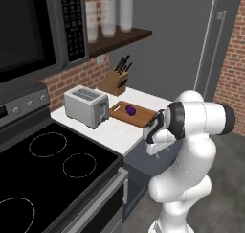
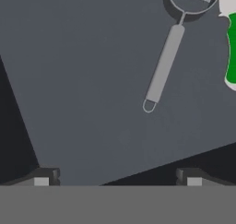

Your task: Place the appropriate cutting tool for cutting the eggplant skin on the cutting board.

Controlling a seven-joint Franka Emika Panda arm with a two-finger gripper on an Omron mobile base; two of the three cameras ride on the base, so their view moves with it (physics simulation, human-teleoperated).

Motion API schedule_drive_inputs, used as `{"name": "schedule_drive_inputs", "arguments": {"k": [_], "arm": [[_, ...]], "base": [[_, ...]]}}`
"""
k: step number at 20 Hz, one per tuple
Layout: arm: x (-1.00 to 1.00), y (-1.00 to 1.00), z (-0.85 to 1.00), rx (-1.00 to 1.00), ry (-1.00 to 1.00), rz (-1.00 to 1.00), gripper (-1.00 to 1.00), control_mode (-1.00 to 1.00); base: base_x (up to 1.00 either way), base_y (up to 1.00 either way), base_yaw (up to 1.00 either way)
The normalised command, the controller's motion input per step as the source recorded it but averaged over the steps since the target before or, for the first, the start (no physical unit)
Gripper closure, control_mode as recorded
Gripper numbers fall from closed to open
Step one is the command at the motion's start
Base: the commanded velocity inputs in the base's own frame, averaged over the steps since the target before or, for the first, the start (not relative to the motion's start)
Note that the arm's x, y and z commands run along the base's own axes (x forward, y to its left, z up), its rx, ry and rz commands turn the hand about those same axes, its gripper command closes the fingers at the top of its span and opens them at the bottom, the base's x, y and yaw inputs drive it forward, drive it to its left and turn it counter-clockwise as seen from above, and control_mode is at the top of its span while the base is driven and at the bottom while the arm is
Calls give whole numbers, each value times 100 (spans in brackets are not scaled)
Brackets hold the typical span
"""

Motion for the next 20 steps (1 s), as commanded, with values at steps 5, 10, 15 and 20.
{"name": "schedule_drive_inputs", "arguments": {"k": [5,10,15,20], "arm": [[23,4,-20,-1,0,-1,-100,-100],[6,0,-6,0,0,-4,-100,-100],[2,2,-2,0,0,-3,-100,-100],[10,6,-8,0,0,-2,-100,-100]], "base": [[0,0,0],[0,0,0],[0,0,0],[0,0,0]]}}
